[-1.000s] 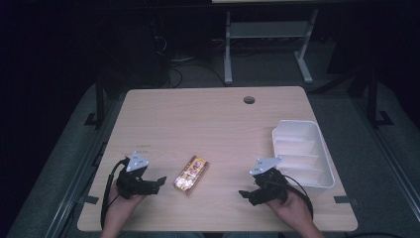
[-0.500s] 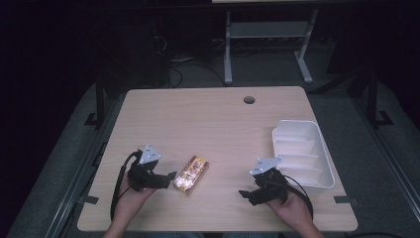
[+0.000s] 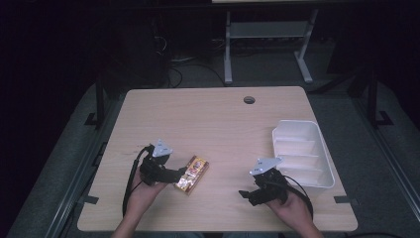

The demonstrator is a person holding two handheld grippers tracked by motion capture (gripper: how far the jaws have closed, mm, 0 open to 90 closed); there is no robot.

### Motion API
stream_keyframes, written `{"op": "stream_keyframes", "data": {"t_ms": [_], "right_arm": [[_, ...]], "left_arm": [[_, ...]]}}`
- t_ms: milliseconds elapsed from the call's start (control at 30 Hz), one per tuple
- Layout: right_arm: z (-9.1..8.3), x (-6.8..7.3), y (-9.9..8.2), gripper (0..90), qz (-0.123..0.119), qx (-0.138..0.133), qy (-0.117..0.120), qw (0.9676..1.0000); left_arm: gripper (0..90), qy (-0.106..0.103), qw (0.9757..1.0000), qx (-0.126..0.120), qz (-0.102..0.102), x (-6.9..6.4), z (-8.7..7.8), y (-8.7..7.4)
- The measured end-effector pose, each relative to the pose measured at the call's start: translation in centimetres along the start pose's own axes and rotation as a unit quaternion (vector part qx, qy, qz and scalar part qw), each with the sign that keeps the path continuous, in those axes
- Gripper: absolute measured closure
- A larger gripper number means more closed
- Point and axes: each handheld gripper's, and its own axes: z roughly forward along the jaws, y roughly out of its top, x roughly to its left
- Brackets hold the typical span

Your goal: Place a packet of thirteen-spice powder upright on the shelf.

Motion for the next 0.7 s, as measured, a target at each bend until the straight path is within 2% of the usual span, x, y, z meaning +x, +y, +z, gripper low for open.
{"op": "stream_keyframes", "data": {"t_ms": [233, 300, 567, 700], "right_arm": [[0.1, 0.0, 0.0, 22.7, 0.0, 0.003, 0.0, 1.0], [0.2, 0.0, 0.1, 22.7, -0.001, 0.004, 0.0, 1.0], [0.3, 0.1, 0.1, 22.7, -0.005, 0.007, 0.001, 1.0], [0.4, 0.2, 0.2, 22.7, -0.006, 0.009, 0.002, 0.9999]], "left_arm": [[18.3, -0.009, 0.9999, 0.007, 0.001, -0.6, 0.9, -0.3], [17.2, -0.015, 0.9997, 0.017, 0.009, -1.0, 1.4, -0.3], [17.0, -0.019, 0.9993, 0.023, 0.023, -1.9, 2.0, -0.3], [17.0, -0.015, 0.9986, 0.04, 0.032, -2.4, 2.7, -0.6]]}}
